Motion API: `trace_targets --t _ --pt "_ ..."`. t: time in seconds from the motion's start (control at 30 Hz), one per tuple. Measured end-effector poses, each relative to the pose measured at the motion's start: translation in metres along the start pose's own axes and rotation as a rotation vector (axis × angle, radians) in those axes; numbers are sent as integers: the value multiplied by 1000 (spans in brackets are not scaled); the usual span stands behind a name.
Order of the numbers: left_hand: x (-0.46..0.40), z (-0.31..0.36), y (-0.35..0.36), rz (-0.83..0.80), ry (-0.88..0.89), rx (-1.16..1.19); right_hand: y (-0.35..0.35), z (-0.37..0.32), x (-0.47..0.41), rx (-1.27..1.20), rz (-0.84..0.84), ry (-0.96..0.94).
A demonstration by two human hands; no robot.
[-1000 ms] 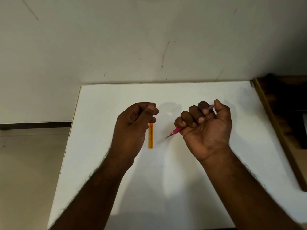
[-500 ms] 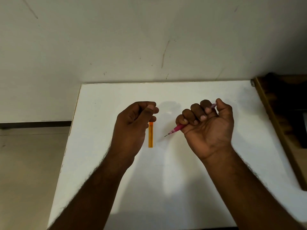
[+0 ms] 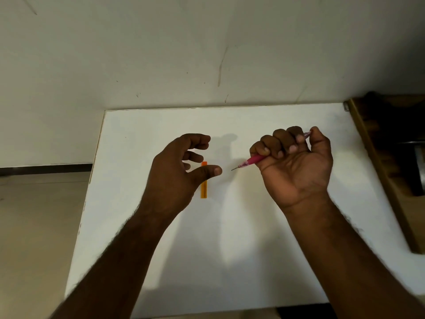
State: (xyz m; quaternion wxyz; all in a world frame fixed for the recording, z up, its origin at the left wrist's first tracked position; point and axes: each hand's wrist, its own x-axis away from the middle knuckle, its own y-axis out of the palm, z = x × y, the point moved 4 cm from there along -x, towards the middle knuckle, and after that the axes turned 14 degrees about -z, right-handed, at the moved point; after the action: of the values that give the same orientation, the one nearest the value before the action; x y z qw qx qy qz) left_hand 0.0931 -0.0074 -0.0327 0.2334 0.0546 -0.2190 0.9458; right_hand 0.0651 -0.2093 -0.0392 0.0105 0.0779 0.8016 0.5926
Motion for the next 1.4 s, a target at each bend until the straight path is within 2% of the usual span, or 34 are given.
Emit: trace_targets --t 0.57,1.4 --pt "-1 4 3 23 68 -34 3 -1 0 -72 -10 -15" --pt "-1 3 6 18 40 -10 4 0 1 -43 20 -30"
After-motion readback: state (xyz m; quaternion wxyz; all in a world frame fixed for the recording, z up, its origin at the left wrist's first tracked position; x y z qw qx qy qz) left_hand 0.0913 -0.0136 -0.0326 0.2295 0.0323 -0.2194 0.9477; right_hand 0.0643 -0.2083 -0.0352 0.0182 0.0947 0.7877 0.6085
